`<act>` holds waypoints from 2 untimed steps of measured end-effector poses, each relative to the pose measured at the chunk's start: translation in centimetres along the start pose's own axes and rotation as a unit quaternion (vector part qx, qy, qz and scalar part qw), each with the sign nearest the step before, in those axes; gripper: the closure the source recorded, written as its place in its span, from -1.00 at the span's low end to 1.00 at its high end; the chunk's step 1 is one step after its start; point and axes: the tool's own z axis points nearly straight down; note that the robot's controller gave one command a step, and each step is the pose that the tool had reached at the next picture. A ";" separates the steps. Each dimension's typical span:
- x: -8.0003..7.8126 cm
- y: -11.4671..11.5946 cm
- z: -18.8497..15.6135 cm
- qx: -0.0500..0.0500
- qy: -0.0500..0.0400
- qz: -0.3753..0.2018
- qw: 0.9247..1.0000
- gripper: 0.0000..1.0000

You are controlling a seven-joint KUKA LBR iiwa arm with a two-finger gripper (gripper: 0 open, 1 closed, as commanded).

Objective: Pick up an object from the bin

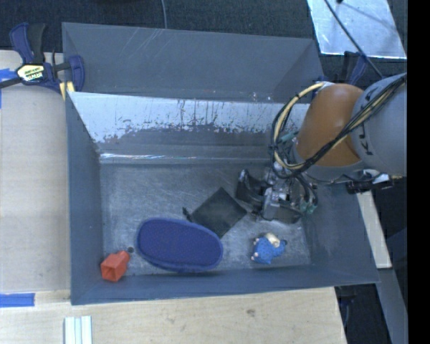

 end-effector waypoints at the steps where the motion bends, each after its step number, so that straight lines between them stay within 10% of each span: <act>1: -3.2 -0.5 -10.2 0.000 -0.004 -0.060 0.998 1.00; 2: -2.2 0.2 -23.5 -0.001 -0.004 -0.068 0.998 1.00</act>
Offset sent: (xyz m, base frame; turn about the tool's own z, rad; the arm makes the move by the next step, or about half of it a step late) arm 0.0294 -0.0108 0.1004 -0.1193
